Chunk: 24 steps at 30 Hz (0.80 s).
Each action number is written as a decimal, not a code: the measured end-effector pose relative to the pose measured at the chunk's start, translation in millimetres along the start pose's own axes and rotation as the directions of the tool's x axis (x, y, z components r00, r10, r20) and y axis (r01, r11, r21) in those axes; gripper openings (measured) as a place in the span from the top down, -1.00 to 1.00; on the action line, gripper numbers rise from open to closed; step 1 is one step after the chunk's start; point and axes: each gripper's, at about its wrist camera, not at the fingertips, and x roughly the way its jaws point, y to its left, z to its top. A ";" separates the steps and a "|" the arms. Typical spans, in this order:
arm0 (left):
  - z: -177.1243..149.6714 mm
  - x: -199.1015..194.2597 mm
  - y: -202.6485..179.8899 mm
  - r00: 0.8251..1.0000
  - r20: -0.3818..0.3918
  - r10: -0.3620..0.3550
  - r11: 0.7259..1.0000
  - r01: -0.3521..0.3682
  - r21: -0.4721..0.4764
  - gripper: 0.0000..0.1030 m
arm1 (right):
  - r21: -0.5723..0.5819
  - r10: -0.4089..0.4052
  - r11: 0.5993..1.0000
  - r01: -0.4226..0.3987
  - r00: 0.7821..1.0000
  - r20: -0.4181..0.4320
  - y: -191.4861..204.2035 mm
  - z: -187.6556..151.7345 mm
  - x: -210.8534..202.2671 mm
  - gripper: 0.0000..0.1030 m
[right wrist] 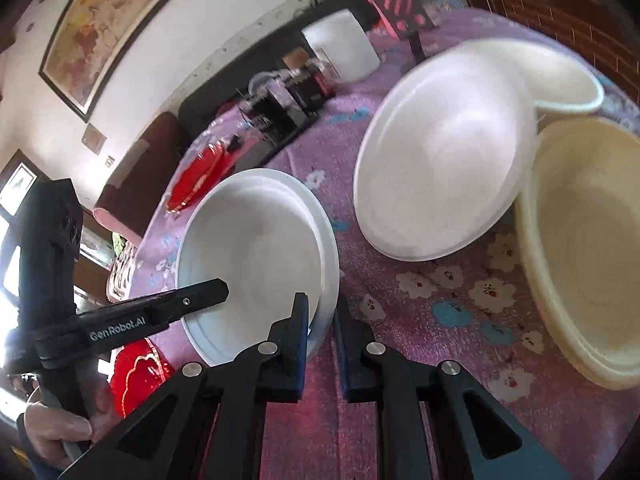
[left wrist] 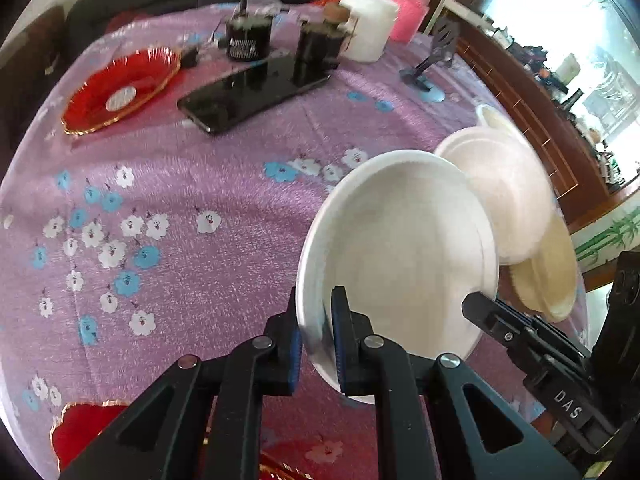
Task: Organize plates and bowls
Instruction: 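Carry the white bowl and lower it onto the red plate stack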
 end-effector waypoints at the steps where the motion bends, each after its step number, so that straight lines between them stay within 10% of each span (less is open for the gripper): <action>1: -3.2 -7.3 -2.6 1.000 0.023 -0.004 1.000 0.003 0.008 0.78 | -0.007 0.004 1.000 -0.004 1.000 0.011 2.4 -0.7 -5.7 0.76; 24: -105.8 -114.4 31.0 0.970 0.241 0.034 0.999 -0.038 0.014 0.73 | -0.189 0.161 0.970 -0.154 0.987 0.017 90.8 -61.6 -74.0 0.75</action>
